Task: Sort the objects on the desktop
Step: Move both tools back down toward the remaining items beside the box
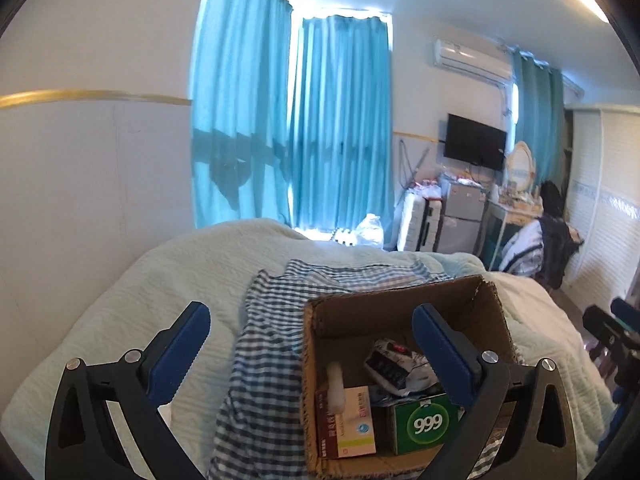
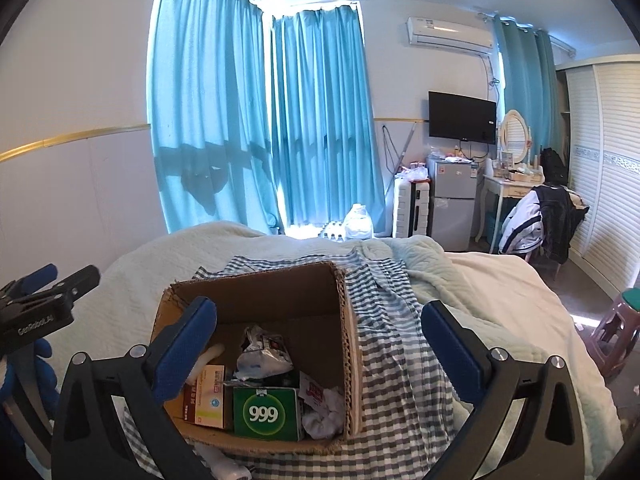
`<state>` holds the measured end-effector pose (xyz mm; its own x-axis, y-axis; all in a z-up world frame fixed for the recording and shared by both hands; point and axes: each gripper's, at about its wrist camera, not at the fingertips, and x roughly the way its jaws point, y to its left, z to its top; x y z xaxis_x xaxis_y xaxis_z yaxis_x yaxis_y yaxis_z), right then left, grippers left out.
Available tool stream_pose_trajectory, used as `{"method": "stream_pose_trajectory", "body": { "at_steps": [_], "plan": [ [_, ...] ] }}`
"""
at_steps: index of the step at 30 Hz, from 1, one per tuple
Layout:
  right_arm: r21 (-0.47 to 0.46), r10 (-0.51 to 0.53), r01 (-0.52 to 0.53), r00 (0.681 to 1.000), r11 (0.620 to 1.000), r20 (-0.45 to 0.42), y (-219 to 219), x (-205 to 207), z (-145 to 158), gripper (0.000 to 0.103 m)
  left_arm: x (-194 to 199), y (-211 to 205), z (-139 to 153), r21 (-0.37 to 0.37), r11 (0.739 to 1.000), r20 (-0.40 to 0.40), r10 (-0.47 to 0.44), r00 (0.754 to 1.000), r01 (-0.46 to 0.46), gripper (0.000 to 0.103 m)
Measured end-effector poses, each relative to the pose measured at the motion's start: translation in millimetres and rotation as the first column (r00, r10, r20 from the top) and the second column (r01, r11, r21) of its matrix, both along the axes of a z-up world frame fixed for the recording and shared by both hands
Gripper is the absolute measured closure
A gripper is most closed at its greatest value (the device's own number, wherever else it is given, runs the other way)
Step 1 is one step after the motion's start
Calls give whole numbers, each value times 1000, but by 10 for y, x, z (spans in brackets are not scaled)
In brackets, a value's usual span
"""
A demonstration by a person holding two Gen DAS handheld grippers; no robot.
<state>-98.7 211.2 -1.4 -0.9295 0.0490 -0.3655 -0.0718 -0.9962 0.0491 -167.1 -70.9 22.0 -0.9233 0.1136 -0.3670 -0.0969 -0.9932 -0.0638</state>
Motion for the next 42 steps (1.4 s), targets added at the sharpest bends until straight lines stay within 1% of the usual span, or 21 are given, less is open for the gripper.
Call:
{"method": "stream_pose_trajectory", "body": {
  "at_steps": [1,2,4,6,9,12,17,19,22,26,29,31,33,34,35,36,37,39,40,41,42],
  "plan": [
    [5,1,-1,1000,1000,3,-10,42,-16,0,42,-49,-23,9,1000,0,10,1000,-10,0],
    [10,1,-1,1000,1000,6,-19,70,-34,0,68,-73,-46,-1,1000,4,20,1000,-20,0],
    [18,3,-4,1000,1000,15,-47,119,-74,0,114,-87,-124,-66,997,23,42,999,-40,0],
    [19,6,-7,1000,1000,26,-78,163,-134,0,158,-97,-197,-95,995,34,39,999,-35,0],
    [8,18,-18,999,1000,49,-133,214,-246,0,201,-109,-349,-104,995,81,9,997,0,0],
    [4,29,-29,997,1000,67,-203,270,-379,0,244,-120,-537,-130,991,135,15,991,2,0],
    [-9,51,-50,992,999,119,-300,351,-661,0,308,-125,-927,-126,992,248,21,968,10,0],
    [-6,53,-53,988,999,146,-307,373,-793,0,334,-60,-1084,-120,992,304,0,953,38,0],
    [18,51,-55,981,998,185,-291,398,-981,0,394,67,-1273,-108,990,365,-43,930,88,0],
    [33,39,-48,968,998,247,-214,417,-1219,2,401,290,-1468,-95,985,419,-90,904,143,0],
    [49,30,-47,953,998,301,-147,402,-1405,9,412,456,-1602,-93,979,448,-120,886,179,1],
    [55,30,-52,938,997,347,-105,393,-1549,17,409,575,-1696,-93,975,464,-137,875,202,3],
    [48,35,-58,925,997,379,-78,390,-1670,20,409,668,-1792,-88,970,483,-158,861,228,4],
    [43,40,-62,916,997,399,-70,386,-1742,24,404,728,-1853,-88,967,501,-166,850,241,4],
    [37,50,-72,905,997,422,-66,385,-1820,26,401,759,-1899,-84,964,514,-174,840,251,5],
    [34,59,-82,896,996,441,-70,373,-1878,32,393,795,-1954,-78,963,531,-181,828,260,5],
    [36,70,-99,879,994,471,-83,368,-1972,38,384,820,-1996,-74,962,542,-184,820,264,6],
    [41,81,-118,856,992,510,-112,361,-2092,45,378,878,-2092,-67,959,568,-192,800,277,6],
    [34,91,-129,839,991,536,-128,344,-2170,47,376,909,-2140,-66,957,580,-194,791,284,6],
    [29,97,-135,829,990,550,-133,337,-2216,47,373,930,-2176,-65,955,589,-198,783,291,6],
    [26,101,-140,820,990,564,-139,324,-2257,47,366,958,-2223,-58,950,603,-211,769,306,7]
  ]
}}
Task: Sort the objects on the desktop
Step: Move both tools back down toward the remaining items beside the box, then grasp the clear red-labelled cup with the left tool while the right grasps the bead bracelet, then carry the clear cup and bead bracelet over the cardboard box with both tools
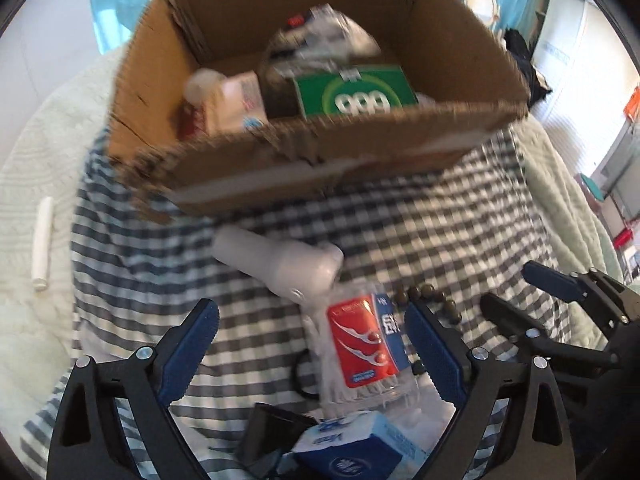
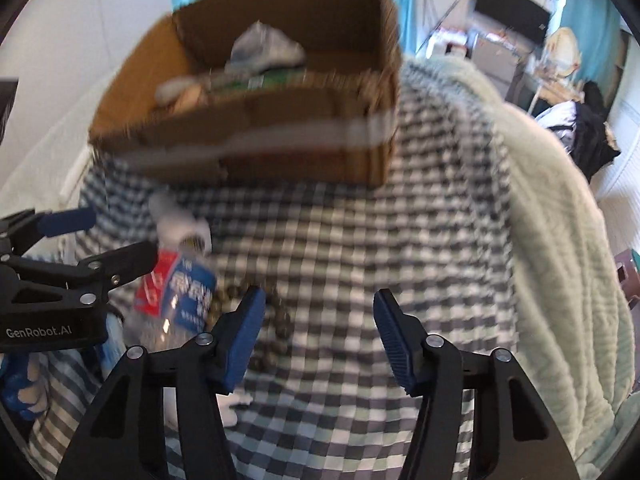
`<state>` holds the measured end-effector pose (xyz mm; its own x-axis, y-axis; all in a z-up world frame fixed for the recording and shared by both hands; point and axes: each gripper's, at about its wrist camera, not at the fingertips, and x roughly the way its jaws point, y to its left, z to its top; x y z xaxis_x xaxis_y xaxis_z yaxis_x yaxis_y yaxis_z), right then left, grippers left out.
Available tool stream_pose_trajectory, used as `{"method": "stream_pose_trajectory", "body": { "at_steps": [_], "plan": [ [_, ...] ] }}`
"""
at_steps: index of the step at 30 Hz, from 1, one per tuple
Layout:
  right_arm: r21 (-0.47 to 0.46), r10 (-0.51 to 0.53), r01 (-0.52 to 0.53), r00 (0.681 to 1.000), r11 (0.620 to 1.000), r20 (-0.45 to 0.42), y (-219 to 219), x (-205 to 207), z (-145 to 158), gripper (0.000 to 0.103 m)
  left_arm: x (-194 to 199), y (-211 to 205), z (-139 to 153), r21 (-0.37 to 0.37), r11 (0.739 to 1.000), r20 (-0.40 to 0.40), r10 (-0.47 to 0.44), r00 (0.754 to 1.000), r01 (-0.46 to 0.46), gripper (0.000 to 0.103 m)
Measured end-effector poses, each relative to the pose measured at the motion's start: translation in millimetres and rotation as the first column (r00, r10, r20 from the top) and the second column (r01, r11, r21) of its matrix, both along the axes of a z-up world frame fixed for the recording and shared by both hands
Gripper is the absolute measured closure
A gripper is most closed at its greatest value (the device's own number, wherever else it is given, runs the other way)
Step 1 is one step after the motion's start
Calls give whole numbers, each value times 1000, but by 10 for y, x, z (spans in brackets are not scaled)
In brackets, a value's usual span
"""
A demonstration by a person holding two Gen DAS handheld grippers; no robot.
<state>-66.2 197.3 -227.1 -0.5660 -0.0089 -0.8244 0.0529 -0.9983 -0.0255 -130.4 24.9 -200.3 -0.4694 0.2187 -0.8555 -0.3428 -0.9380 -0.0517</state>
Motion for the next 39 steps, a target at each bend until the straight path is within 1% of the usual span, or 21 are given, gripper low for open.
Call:
{"method": "stream_pose_trajectory", "body": {
  "at_steps": [3,7,8,9,10,12,13,14,16,17,18,20,23,27,30,31,33,36,39],
  "plan": [
    [-8,11,-11,998,1000,59,-10,-42,-134,50,-34,61,-153,-23,1000,46,-20,999,21,13],
    [-22,18,-15,989,1000,147,1,-97,-351,51,-67,100,-272,-2,999,80,-41,996,42,14],
    [-21,19,-16,986,1000,163,-2,-103,-398,51,-64,118,-291,1,999,85,-52,995,52,19],
    [-17,24,-21,983,1000,179,-18,-103,-449,51,-57,140,-302,5,998,90,-66,994,66,28],
    [-11,30,-28,981,1000,190,-37,-101,-481,51,-39,168,-311,11,996,92,-87,992,87,33],
    [8,34,-36,980,999,196,-70,-93,-512,51,-6,208,-297,-7,995,76,-100,992,101,35],
    [11,38,-41,980,999,195,-80,-81,-512,53,-3,211,-292,-8,995,72,-102,992,103,35],
    [5,41,-42,980,999,195,-78,-73,-509,57,-2,203,-286,-3,995,71,-101,992,102,35],
    [-4,32,-32,981,999,190,-55,-51,-501,88,-15,167,-266,13,995,73,-96,993,95,36],
    [-11,27,-26,982,1000,187,-38,-38,-492,91,-7,142,-241,20,996,67,-92,994,91,36],
    [-22,24,-21,983,1000,184,-20,-23,-481,92,-9,133,-216,24,996,61,-91,994,89,36],
    [-32,11,-6,986,999,166,19,31,-441,92,8,115,-167,30,996,48,-89,995,87,37],
    [-44,-6,10,995,999,104,78,149,-277,92,55,89,-68,32,996,23,-87,996,86,38],
    [-88,-56,58,998,994,14,142,377,-27,92,124,33,68,44,995,-15,-84,996,84,39],
    [-117,-94,87,994,989,-51,174,563,146,92,183,-19,153,51,996,-33,-78,996,80,40],
    [-131,-104,95,992,987,-66,119,528,214,92,204,-37,182,56,995,-40,-76,996,78,40],
    [-151,-122,107,988,983,-95,123,612,313,92,237,-67,230,60,996,-53,-71,996,74,41],
    [-148,-125,105,983,983,-134,88,599,389,92,280,-136,328,86,994,-61,-55,997,60,41],
    [-137,-118,95,979,986,-169,29,669,491,92,339,-198,447,102,993,-92,-44,995,53,41]
  ]
}}
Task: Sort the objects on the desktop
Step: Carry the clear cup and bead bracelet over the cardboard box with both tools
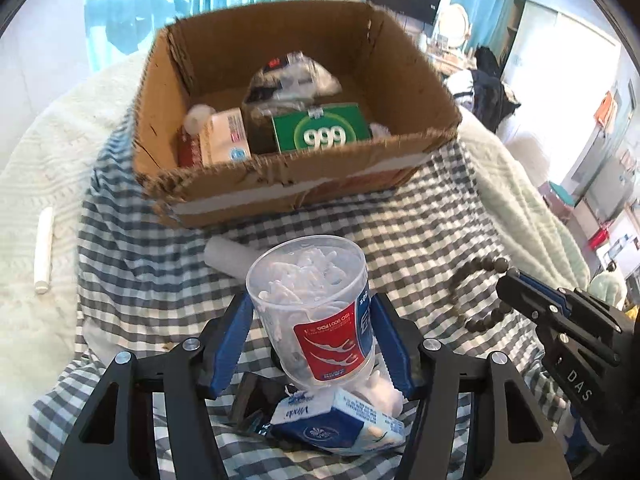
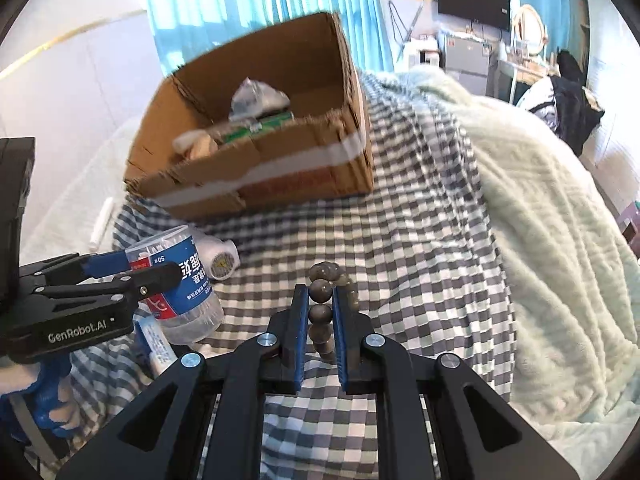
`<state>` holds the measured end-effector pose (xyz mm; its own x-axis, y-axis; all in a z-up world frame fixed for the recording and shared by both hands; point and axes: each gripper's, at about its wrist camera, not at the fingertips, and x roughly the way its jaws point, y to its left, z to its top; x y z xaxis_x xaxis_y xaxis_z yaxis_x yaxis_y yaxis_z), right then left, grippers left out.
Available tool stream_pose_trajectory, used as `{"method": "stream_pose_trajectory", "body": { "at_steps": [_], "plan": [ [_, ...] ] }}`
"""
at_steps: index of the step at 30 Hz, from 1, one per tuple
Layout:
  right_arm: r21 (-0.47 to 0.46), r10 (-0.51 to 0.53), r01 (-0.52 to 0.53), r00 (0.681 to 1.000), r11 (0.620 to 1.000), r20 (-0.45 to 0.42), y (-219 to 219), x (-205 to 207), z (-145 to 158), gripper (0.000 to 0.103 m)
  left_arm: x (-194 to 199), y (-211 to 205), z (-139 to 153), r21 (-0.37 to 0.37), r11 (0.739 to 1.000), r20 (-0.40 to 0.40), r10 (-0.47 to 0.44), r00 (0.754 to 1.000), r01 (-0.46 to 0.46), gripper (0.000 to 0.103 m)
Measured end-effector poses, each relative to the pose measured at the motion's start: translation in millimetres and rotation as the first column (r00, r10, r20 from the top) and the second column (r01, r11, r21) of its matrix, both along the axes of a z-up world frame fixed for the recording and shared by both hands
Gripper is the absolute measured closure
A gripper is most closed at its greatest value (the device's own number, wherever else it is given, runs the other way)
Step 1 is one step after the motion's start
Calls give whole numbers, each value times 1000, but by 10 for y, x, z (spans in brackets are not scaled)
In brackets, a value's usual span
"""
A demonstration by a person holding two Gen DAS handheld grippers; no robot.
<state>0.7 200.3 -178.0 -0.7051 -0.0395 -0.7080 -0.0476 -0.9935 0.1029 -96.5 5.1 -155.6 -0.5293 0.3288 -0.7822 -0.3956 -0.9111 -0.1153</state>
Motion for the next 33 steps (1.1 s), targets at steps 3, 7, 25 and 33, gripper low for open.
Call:
{"method": "stream_pose_trajectory", "body": {
  "at_steps": [3,7,25,33],
  "plan": [
    [17,11,-10,1000,1000,-28,-46,64,93,92,58,-60,144,24,1000,-35,7,999,-6,41],
    [-11,32,-32,997,999,-75,-108,123,259,92,127,-133,336,56,998,-94,14,995,-9,41],
    [16,93,-92,957,996,-274,-374,-91,1083,92,185,-369,1128,169,985,-297,87,951,-37,42],
    [35,83,-76,937,997,-338,-383,-290,1383,92,18,-441,1414,194,978,-373,144,917,-75,42]
  ]
}}
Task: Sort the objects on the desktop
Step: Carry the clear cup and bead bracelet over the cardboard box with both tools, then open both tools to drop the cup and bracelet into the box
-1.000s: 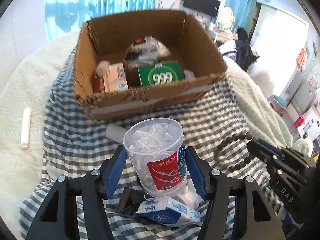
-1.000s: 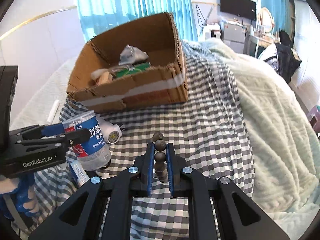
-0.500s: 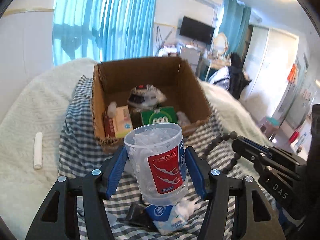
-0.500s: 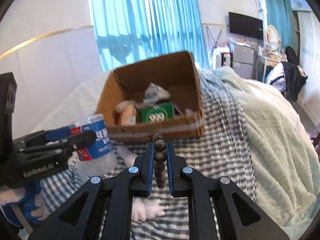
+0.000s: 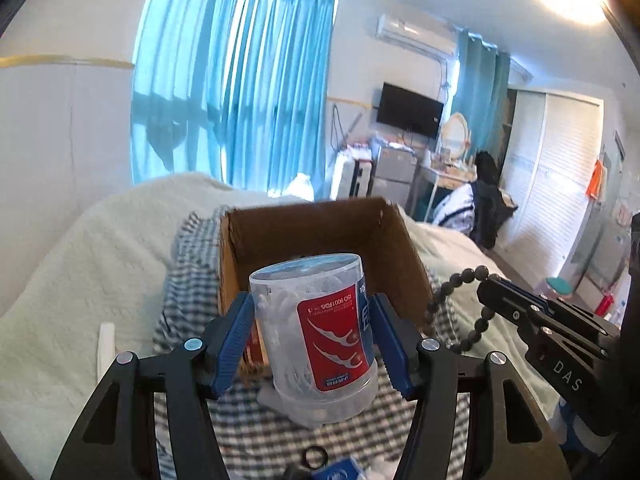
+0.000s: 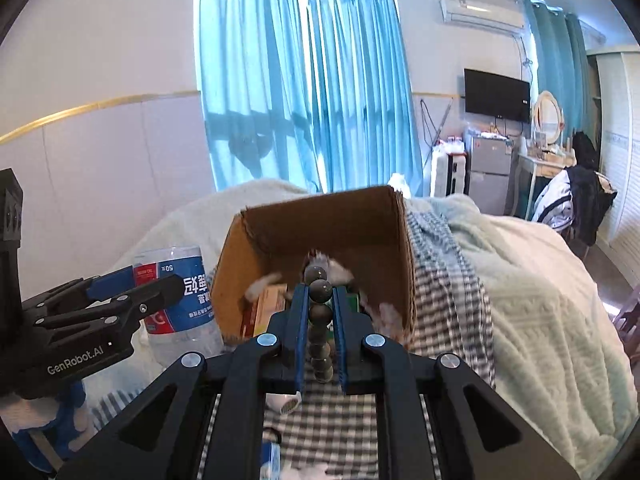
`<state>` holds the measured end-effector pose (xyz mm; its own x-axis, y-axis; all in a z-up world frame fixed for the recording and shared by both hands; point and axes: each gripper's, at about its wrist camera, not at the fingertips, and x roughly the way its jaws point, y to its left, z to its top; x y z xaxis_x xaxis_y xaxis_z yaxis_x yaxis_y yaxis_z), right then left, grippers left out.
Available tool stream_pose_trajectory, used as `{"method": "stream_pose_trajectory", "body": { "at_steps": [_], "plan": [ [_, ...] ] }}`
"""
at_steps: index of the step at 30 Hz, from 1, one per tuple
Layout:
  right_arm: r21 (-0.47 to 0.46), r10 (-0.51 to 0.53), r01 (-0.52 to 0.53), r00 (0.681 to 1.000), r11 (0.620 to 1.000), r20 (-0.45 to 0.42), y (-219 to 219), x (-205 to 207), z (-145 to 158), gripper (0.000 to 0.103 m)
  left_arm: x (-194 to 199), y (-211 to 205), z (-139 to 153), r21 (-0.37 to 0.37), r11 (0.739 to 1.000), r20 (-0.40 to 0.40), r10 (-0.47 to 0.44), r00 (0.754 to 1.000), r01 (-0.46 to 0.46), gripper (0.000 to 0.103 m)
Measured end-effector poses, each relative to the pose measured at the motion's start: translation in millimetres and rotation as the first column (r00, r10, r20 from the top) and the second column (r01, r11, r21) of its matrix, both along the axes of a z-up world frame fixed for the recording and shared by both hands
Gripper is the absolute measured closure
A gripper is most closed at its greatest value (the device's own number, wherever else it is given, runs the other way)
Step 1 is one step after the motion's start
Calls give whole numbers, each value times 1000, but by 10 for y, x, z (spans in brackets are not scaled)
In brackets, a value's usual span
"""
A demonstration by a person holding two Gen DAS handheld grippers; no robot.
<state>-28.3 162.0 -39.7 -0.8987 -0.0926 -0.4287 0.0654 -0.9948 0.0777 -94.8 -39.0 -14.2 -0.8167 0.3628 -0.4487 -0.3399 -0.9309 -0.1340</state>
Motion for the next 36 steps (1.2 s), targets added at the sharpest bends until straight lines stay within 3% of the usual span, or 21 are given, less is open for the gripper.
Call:
{"method": "stream_pose_trajectory", "body": {
  "at_steps": [8,18,26,36],
  "plan": [
    [20,3,-2,999,1000,-40,-3,-207,172,92,-225,18,180,3,1000,-64,18,998,-18,43],
    [37,9,-6,997,999,-72,-12,-516,260,92,-521,120,184,-18,999,-92,26,995,-28,43],
    [35,0,3,998,999,-70,27,-838,227,92,-813,189,38,-42,999,-62,33,998,-35,43],
    [25,-22,22,1000,999,-6,139,-1290,-58,92,-1235,291,-295,-67,997,13,32,999,-31,43]
  ]
}}
